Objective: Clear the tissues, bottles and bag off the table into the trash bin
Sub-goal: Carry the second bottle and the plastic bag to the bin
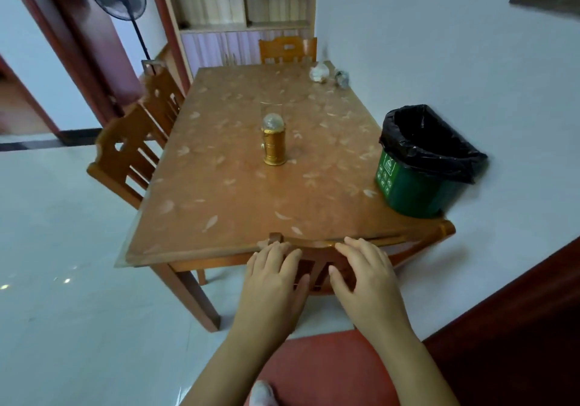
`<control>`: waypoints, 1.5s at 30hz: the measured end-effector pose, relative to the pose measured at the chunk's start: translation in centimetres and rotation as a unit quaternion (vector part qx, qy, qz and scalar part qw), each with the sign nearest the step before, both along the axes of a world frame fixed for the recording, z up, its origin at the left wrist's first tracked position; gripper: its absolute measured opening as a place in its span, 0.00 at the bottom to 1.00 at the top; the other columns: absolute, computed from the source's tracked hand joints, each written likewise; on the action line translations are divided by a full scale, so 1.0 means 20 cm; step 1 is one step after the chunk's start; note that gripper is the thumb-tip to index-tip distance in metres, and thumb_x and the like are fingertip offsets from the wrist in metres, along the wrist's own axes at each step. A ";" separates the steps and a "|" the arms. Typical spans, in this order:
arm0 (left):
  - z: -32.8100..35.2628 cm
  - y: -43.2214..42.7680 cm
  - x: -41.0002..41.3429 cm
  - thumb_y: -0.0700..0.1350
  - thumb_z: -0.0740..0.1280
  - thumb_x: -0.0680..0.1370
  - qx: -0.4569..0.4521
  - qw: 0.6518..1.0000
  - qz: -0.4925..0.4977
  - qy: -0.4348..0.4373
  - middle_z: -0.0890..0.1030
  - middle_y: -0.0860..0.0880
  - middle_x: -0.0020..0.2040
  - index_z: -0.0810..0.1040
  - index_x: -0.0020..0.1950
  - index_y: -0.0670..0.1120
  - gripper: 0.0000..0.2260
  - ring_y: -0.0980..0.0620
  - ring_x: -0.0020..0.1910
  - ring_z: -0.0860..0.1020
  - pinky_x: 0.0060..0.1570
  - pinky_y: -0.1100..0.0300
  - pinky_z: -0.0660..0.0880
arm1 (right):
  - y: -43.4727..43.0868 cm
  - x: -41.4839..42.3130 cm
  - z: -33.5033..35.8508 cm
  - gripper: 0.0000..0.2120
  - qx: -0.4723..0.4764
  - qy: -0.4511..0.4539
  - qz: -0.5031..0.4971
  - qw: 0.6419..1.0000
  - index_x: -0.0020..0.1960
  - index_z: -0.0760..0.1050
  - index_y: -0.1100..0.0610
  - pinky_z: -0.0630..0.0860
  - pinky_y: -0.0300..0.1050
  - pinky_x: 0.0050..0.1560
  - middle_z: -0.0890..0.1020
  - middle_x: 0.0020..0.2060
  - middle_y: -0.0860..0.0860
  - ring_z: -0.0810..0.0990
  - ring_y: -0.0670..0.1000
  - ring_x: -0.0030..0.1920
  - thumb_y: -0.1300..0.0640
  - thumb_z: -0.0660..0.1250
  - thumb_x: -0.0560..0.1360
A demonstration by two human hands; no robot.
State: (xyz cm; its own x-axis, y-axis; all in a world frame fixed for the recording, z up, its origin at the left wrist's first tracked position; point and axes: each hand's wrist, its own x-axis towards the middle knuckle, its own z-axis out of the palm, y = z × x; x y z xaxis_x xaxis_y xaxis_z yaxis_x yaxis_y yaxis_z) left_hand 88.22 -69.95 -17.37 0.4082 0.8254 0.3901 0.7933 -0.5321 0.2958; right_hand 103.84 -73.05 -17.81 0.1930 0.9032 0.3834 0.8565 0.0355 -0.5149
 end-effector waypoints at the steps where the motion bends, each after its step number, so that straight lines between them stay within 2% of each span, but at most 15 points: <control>1: 0.01 -0.02 -0.02 0.50 0.58 0.73 -0.003 1.000 0.003 -0.005 0.80 0.43 0.53 0.79 0.54 0.41 0.18 0.42 0.55 0.78 0.53 0.46 0.75 | -0.01 -0.03 0.01 0.18 0.001 -0.002 0.008 1.000 0.56 0.77 0.59 0.71 0.62 0.59 0.79 0.55 0.56 0.73 0.58 0.60 0.51 0.61 0.71; 4: 0.01 -0.09 -0.08 0.49 0.59 0.73 -0.004 1.000 0.007 -0.023 0.80 0.43 0.54 0.78 0.55 0.41 0.18 0.42 0.55 0.78 0.53 0.44 0.75 | -0.04 -0.12 0.02 0.21 0.006 -0.013 0.035 0.999 0.56 0.77 0.58 0.69 0.63 0.60 0.79 0.55 0.55 0.73 0.57 0.60 0.47 0.56 0.71; 8: 0.02 -0.14 -0.28 0.48 0.61 0.73 0.022 0.998 0.048 -0.039 0.81 0.43 0.53 0.79 0.53 0.42 0.15 0.42 0.54 0.78 0.50 0.45 0.77 | -0.02 -0.30 0.04 0.22 0.011 -0.026 0.074 0.997 0.56 0.77 0.58 0.69 0.64 0.59 0.79 0.55 0.55 0.73 0.58 0.59 0.47 0.56 0.71; 11: 0.04 -0.16 -0.51 0.49 0.60 0.74 0.031 0.995 0.091 -0.036 0.81 0.43 0.52 0.80 0.52 0.41 0.16 0.42 0.54 0.79 0.52 0.48 0.76 | 0.01 -0.51 0.06 0.20 0.021 -0.034 0.114 0.993 0.56 0.77 0.58 0.68 0.63 0.60 0.79 0.55 0.55 0.73 0.57 0.60 0.48 0.59 0.71; 15: 0.07 -0.23 -0.89 0.48 0.60 0.73 0.050 0.987 0.140 -0.058 0.81 0.42 0.52 0.79 0.53 0.40 0.16 0.41 0.52 0.79 0.50 0.46 0.77 | 0.04 -0.91 0.11 0.18 0.034 -0.048 0.175 0.983 0.57 0.77 0.57 0.62 0.60 0.63 0.79 0.56 0.54 0.73 0.58 0.61 0.50 0.60 0.71; 19: 0.11 -0.28 -1.32 0.47 0.60 0.73 0.100 0.976 0.186 -0.058 0.81 0.43 0.51 0.77 0.53 0.42 0.14 0.46 0.53 0.76 0.51 0.51 0.74 | 0.04 -1.37 0.16 0.21 0.051 -0.039 0.214 0.975 0.57 0.77 0.57 0.60 0.59 0.63 0.79 0.57 0.54 0.73 0.58 0.61 0.48 0.55 0.72; 22: 0.13 -0.33 -1.66 0.48 0.59 0.73 0.102 0.964 0.238 -0.058 0.81 0.40 0.51 0.78 0.53 0.40 0.16 0.42 0.52 0.78 0.51 0.50 0.74 | 0.02 -1.73 0.17 0.17 0.046 -0.034 0.247 0.967 0.57 0.76 0.56 0.59 0.58 0.63 0.79 0.56 0.54 0.73 0.57 0.61 0.50 0.59 0.73; 29: 0.07 -0.47 -2.37 0.47 0.64 0.72 0.094 0.934 0.340 -0.050 0.80 0.38 0.52 0.77 0.55 0.38 0.16 0.40 0.52 0.77 0.51 0.47 0.74 | 0.02 -2.47 0.12 0.20 0.048 -0.039 0.328 0.943 0.55 0.78 0.57 0.63 0.54 0.60 0.81 0.53 0.54 0.78 0.56 0.55 0.48 0.55 0.73; 32: 0.04 -0.48 -2.56 0.48 0.59 0.73 0.098 0.928 0.357 -0.044 0.80 0.39 0.52 0.77 0.55 0.39 0.17 0.39 0.53 0.77 0.51 0.45 0.74 | 0.04 -2.68 0.10 0.20 0.045 -0.038 0.353 0.934 0.55 0.78 0.57 0.69 0.61 0.58 0.81 0.53 0.55 0.78 0.57 0.56 0.48 0.55 0.72; 34: 0.01 -0.44 -2.65 0.48 0.59 0.73 0.094 0.926 0.362 -0.048 0.80 0.39 0.53 0.77 0.55 0.39 0.17 0.38 0.53 0.78 0.51 0.43 0.75 | 0.08 -2.78 0.08 0.20 0.040 -0.041 0.365 0.929 0.55 0.77 0.57 0.72 0.63 0.57 0.81 0.54 0.55 0.77 0.57 0.56 0.48 0.55 0.72; 40: -0.06 -0.19 -2.82 0.49 0.59 0.74 0.086 0.929 0.355 -0.053 0.79 0.39 0.55 0.74 0.57 0.42 0.16 0.38 0.56 0.77 0.52 0.41 0.74 | 0.39 -3.00 0.02 0.16 0.027 -0.044 0.381 0.923 0.57 0.77 0.57 0.70 0.61 0.59 0.80 0.56 0.54 0.76 0.56 0.58 0.52 0.63 0.72; 45: -0.03 0.25 -3.00 0.48 0.59 0.74 0.102 0.923 0.371 -0.028 0.80 0.38 0.55 0.76 0.56 0.41 0.17 0.38 0.55 0.78 0.51 0.40 0.75 | 0.85 -3.19 0.01 0.16 0.047 -0.038 0.391 0.918 0.57 0.76 0.57 0.68 0.57 0.60 0.80 0.55 0.54 0.76 0.56 0.58 0.51 0.62 0.72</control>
State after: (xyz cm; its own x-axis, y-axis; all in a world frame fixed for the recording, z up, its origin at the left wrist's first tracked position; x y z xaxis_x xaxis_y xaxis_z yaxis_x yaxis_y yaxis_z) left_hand 28.23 -64.91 -17.95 -0.2652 0.7768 0.5711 0.9481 0.1024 0.3010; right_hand 40.09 -56.15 -17.53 -0.5308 0.7165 0.4525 0.5836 0.6963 -0.4179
